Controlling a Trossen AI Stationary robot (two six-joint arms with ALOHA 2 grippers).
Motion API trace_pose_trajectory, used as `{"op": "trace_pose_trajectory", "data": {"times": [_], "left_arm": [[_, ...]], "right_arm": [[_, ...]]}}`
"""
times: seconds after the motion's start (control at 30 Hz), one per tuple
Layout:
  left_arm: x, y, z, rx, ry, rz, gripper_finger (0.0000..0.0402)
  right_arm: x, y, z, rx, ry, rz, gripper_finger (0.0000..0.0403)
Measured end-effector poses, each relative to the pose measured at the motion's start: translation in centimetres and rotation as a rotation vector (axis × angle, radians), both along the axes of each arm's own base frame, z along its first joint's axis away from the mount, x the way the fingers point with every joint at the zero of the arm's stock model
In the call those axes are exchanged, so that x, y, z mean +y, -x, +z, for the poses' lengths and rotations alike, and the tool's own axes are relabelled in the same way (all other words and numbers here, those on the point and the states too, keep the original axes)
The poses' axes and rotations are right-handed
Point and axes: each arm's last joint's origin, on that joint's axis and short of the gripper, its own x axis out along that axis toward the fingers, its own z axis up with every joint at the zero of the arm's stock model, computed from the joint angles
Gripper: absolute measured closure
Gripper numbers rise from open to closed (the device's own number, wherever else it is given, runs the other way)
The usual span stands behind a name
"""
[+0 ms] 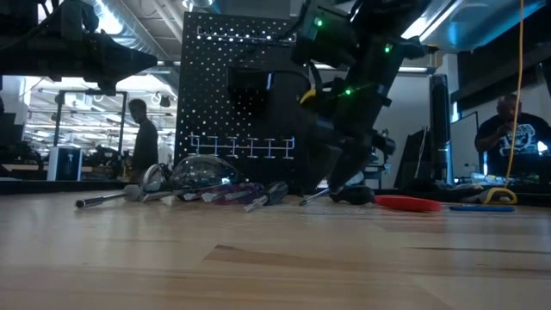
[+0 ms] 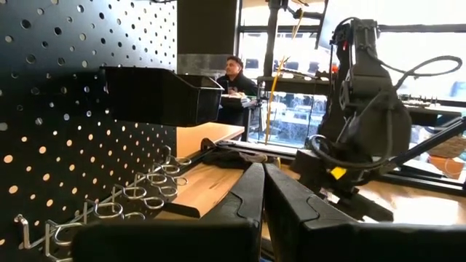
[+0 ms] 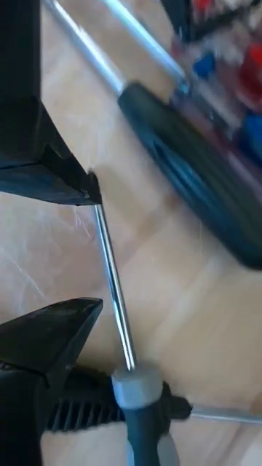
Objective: Hang tools onto peg board
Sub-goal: Hang the black and grey screwdriver on the peg board
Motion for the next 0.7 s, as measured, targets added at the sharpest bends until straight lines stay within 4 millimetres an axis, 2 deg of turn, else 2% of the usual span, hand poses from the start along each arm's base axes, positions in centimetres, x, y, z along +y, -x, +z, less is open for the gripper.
{"op": "trace_pose_trajectory", "data": {"times": [0.27, 0.47, 0.7], "left_arm": [[0.0, 0.0, 0.0, 0.000, 0.000, 0.000, 0.0400], [0.0, 0.0, 0.0, -0.001, 0.000, 0.000, 0.0400], [0.0, 0.0, 0.0, 0.000, 0.000, 0.000, 0.0400]], "right_arm": [[-1.7, 0.2, -0.1, 0.008, -0.005, -0.113, 0.0182], [-1.7, -0.1, -0.6, -0.072, -0.014, -0.112, 0.0182], [-2.1, 0.5, -1.3, -0.058, 0.033, -0.141, 0.0182]]}}
